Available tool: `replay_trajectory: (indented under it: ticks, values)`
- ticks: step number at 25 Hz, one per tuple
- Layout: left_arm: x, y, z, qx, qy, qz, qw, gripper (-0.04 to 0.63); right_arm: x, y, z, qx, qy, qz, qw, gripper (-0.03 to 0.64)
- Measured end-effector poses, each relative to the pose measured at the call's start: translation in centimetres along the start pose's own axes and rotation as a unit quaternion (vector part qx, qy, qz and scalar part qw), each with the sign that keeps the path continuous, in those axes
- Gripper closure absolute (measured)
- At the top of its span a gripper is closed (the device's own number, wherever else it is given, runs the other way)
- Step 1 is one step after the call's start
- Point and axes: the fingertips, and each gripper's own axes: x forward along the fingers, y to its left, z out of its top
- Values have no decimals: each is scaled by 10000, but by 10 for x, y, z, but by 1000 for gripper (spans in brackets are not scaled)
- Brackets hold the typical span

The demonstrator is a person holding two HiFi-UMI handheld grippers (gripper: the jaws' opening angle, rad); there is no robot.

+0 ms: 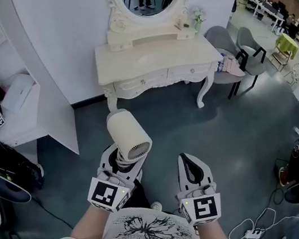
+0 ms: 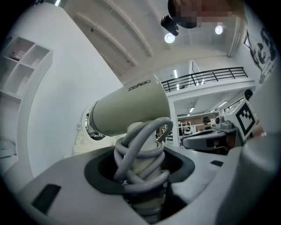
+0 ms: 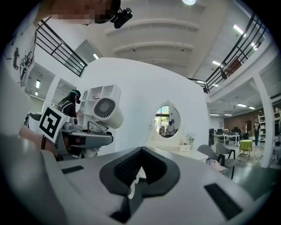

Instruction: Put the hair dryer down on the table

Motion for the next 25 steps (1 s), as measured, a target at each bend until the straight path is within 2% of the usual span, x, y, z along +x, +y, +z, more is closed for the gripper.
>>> replay_trajectory:
  ticks: [9, 20, 25]
  values:
    - [4, -3, -3, 7, -5, -9, 10000, 354, -4, -5, -8, 69, 74, -53, 9999, 606]
    - [7, -4, -6, -115, -31, 26, 9999, 354, -17, -22, -14, 401, -34, -303, 9987, 606]
    - [13, -6, 1, -65, -53, 58, 9999, 354, -20, -35, -13, 344, -82, -412, 9985, 606]
